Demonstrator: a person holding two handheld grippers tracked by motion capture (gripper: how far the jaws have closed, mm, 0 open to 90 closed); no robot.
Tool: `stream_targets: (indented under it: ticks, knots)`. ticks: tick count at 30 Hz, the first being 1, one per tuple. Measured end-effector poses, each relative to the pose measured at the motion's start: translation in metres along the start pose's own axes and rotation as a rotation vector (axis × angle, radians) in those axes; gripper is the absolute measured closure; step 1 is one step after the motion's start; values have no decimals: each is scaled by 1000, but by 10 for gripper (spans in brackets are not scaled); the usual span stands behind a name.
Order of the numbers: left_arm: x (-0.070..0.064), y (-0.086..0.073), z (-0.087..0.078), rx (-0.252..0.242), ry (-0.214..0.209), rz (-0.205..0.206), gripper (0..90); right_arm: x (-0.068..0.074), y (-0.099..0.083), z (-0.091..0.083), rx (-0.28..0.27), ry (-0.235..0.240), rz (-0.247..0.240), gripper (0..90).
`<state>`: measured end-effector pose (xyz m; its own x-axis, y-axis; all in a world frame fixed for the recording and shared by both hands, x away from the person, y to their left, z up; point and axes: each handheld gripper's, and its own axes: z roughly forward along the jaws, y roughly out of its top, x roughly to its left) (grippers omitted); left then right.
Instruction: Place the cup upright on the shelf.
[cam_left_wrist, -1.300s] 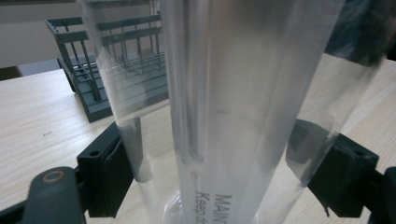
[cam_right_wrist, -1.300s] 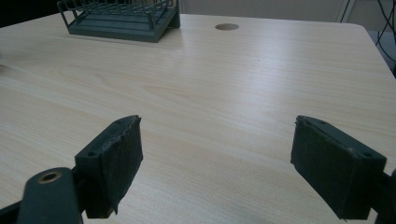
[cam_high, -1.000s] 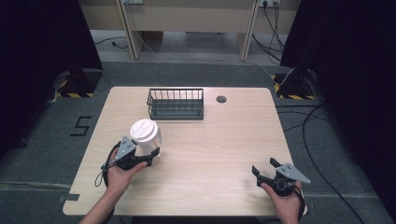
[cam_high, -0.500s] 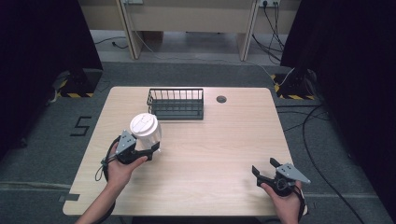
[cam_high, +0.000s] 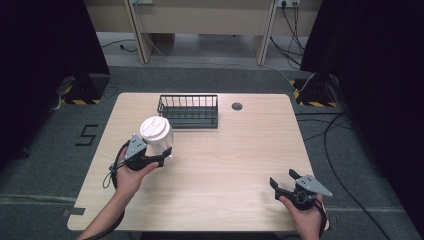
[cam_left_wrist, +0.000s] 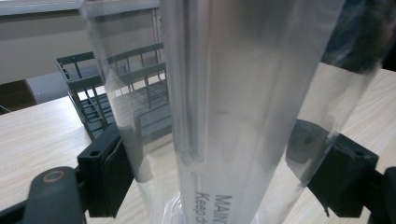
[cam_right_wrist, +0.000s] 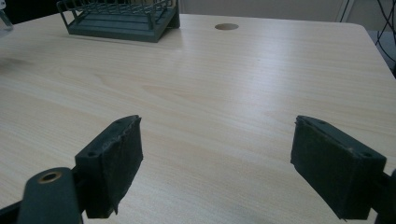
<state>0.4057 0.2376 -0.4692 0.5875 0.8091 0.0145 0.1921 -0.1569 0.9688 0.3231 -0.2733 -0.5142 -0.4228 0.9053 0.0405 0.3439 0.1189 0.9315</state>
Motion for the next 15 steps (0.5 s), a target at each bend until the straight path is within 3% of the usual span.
stream_targets:
  ticks: [15]
  knots:
    - [3,13,7,-8,4,13,180,0,0,0,1,0,5,173]
